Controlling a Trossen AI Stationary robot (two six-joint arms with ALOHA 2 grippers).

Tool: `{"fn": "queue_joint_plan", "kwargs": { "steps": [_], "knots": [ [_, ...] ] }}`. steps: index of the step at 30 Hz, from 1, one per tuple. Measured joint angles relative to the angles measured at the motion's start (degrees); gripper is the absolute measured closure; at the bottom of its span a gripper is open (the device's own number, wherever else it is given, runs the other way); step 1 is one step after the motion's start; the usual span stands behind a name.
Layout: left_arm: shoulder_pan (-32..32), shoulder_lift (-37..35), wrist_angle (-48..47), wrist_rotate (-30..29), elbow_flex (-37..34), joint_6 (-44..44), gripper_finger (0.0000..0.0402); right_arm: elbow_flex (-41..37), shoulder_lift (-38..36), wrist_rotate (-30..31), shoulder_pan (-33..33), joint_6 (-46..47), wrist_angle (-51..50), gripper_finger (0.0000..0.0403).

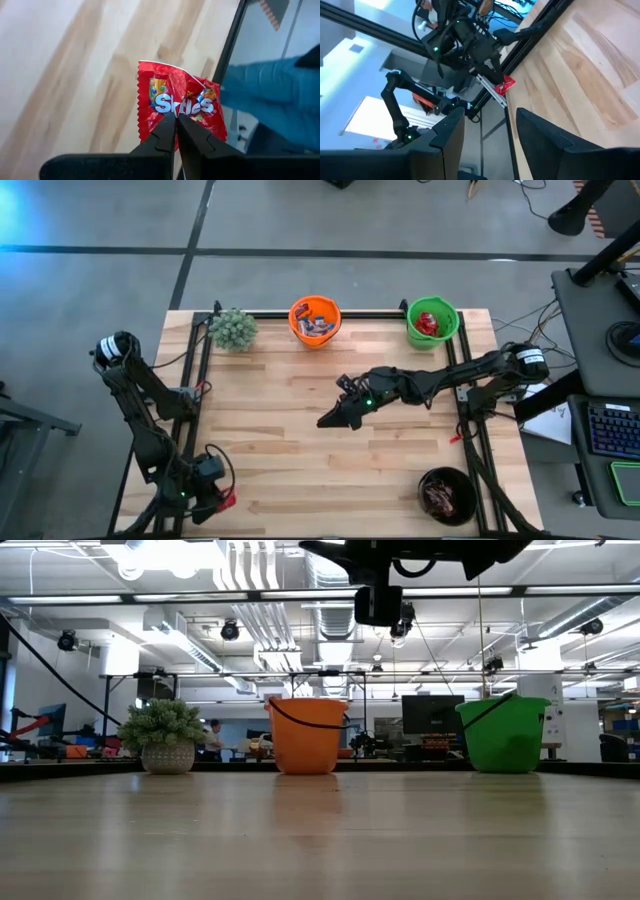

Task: Organize candy in baskets
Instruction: Put the red candy into the green bucket

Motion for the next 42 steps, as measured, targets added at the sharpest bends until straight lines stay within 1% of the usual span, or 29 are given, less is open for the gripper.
{"fn": "queue_joint_plan", "kwargs": {
  "steps": [5, 11, 16, 19, 23, 31, 33, 42],
  "knots": [
    [1.7, 0.0, 0.0, -5.0, 0.0, 2.1, 0.0402, 0.5, 0.0, 0.1, 0.3, -0.2, -0.1, 0.0234],
    [4.7, 0.0, 0.0, -8.2, 0.0, 6.4, 0.0402, 1.1, 0.0, 0.1, 0.8, -0.5, -0.3, 0.0234],
    [7.4, -0.1, 0.0, -11.2, 0.2, 10.6, 0.0402, 1.1, 0.0, 1.2, 1.3, 0.0, -0.4, 0.0234],
    [9.1, -0.1, -0.2, -11.8, 1.4, 13.9, 0.0402, 1.1, 0.0, 1.3, 1.4, 0.1, -0.4, 0.0234],
    [11.5, -0.1, -1.0, -13.9, 3.7, 19.2, 0.0402, 1.1, 0.0, 1.3, 1.4, 0.3, -0.4, 0.0234],
    [17.8, -0.1, -6.2, -14.3, 9.3, 27.6, 0.0402, 1.1, 0.0, 0.6, 1.3, 0.4, -0.4, 0.0234],
    [19.7, -0.1, -6.7, -14.4, 10.5, 29.7, 0.0402, 1.1, 0.0, -0.3, 1.3, 0.6, -0.5, 0.0234],
    [28.6, -0.1, -6.8, -14.6, 15.7, 40.2, 0.0402, 1.1, 0.0, -0.4, 1.3, 1.0, -1.2, 0.0234]
  ]
}}
